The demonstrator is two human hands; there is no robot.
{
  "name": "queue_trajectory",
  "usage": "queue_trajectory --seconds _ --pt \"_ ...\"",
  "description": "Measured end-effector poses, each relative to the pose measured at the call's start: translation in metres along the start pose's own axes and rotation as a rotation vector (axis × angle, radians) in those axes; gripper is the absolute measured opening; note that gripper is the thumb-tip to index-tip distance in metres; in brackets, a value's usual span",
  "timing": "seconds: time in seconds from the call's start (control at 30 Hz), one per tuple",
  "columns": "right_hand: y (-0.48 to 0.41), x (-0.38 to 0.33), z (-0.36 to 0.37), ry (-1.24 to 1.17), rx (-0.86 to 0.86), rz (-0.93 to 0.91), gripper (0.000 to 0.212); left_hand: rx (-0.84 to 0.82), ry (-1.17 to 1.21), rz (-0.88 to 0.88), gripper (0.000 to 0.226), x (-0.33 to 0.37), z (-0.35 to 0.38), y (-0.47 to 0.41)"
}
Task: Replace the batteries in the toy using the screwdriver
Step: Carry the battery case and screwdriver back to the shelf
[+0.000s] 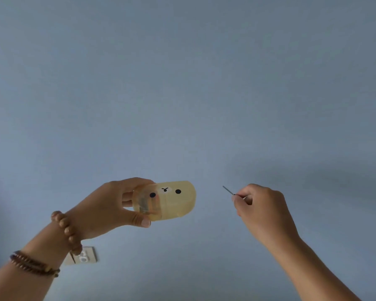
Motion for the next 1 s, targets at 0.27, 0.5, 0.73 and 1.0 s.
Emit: queue_trajectory --seconds 0.27,0.5,0.73,1.0 --pt "0.01 -0.042 -0.058 0.012 0.016 -0.06 0.016 -0.034 -0.029 0.017 0.067 0.071 -0.033 -0.006" --pt "0.01 -0.052 -0.081 -0.027 -0.014 -0.095 0.015 -0.04 -0.082 0.007 0.065 0.106 -0.036 0.005" --pt "-0.001 -0.059 -0.094 -0.055 -0.054 -0.146 0.014 0.015 -0.092 -0.014 0.066 0.126 -0.029 0.012" --pt "0.003 -0.065 -0.084 -0.095 -0.169 -0.232 0.016 0.131 -0.118 -0.099 0.069 0.143 -0.023 0.037"
Point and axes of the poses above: each hand's wrist, its own y-axis away from the middle knuckle, its own z-axis out of the palm, x = y × z, the point moved 5 cm from there along -y, towards the middle knuckle, and after that the axes turned 15 degrees about z, right-handed, at the moved point
